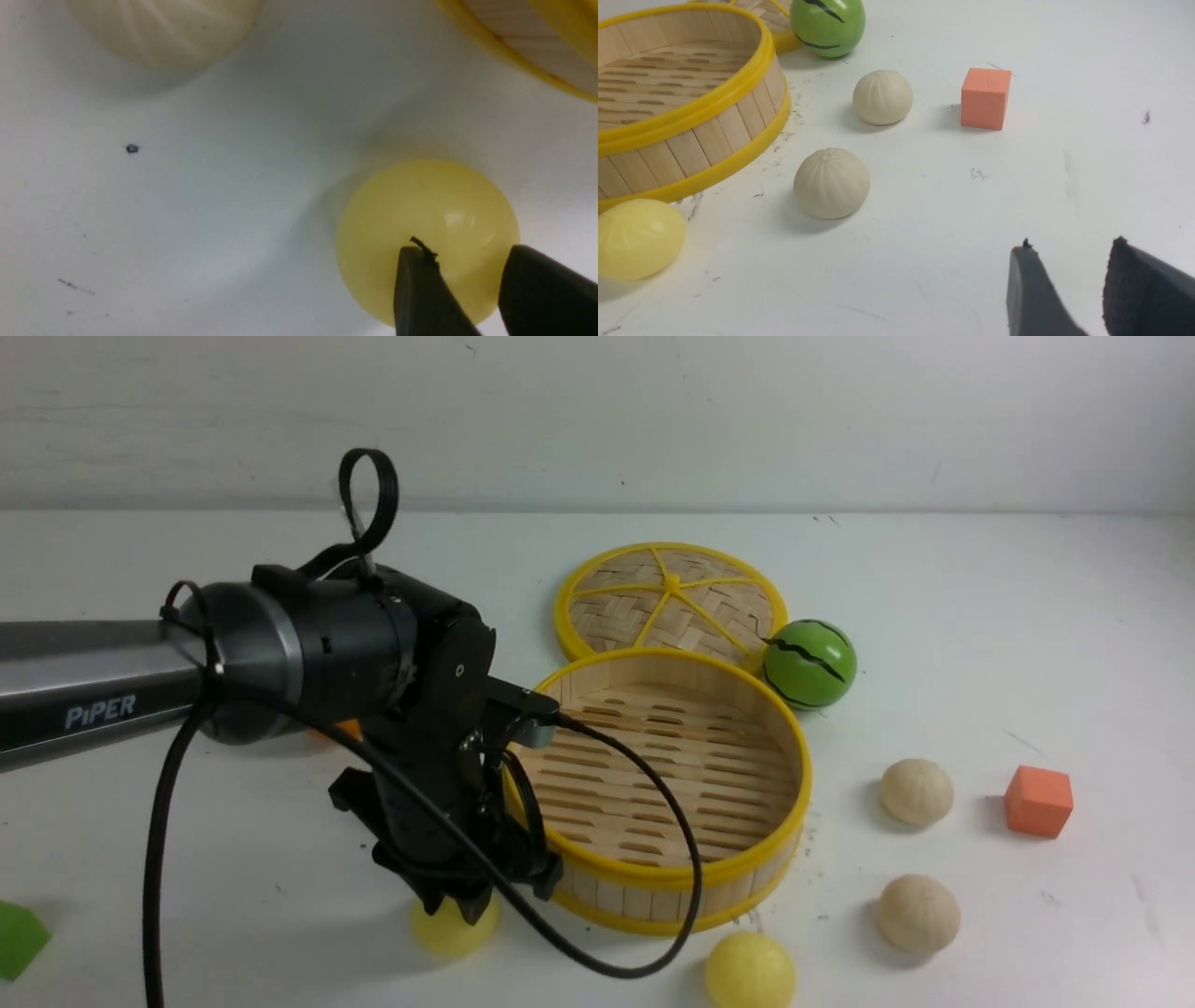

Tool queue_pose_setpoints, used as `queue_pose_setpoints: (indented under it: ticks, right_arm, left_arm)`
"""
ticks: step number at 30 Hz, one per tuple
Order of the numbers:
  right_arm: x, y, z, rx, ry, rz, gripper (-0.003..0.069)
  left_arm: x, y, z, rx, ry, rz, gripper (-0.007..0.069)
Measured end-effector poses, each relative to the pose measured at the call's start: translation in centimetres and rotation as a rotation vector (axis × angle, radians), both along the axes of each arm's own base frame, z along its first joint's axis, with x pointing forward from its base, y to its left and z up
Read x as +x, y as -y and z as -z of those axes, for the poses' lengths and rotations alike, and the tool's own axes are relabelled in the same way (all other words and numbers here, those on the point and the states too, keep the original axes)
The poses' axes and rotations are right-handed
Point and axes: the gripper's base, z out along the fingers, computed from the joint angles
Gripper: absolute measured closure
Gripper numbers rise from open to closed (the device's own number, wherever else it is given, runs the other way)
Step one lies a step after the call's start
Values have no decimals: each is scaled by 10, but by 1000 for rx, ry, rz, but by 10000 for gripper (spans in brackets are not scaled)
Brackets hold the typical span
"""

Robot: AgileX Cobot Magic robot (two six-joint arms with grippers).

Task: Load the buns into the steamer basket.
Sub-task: Use the left arm to grab a steamed stuffed bun

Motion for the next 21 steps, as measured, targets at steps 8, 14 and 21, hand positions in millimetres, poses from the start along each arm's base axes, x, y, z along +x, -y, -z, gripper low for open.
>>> queue_pose_setpoints:
  ticks: [8, 14, 21]
  right_arm:
    - [0, 0, 0, 0, 0, 0, 418]
    - [0, 0, 0, 0, 0, 0, 418]
    - [0, 0, 0, 0, 0, 0, 418]
  left_arm:
    - [1, 0, -8, 16, -24, -21, 388]
    - [5, 3, -21, 9, -31, -47, 388]
    - [9, 2, -13, 44, -24, -34, 388]
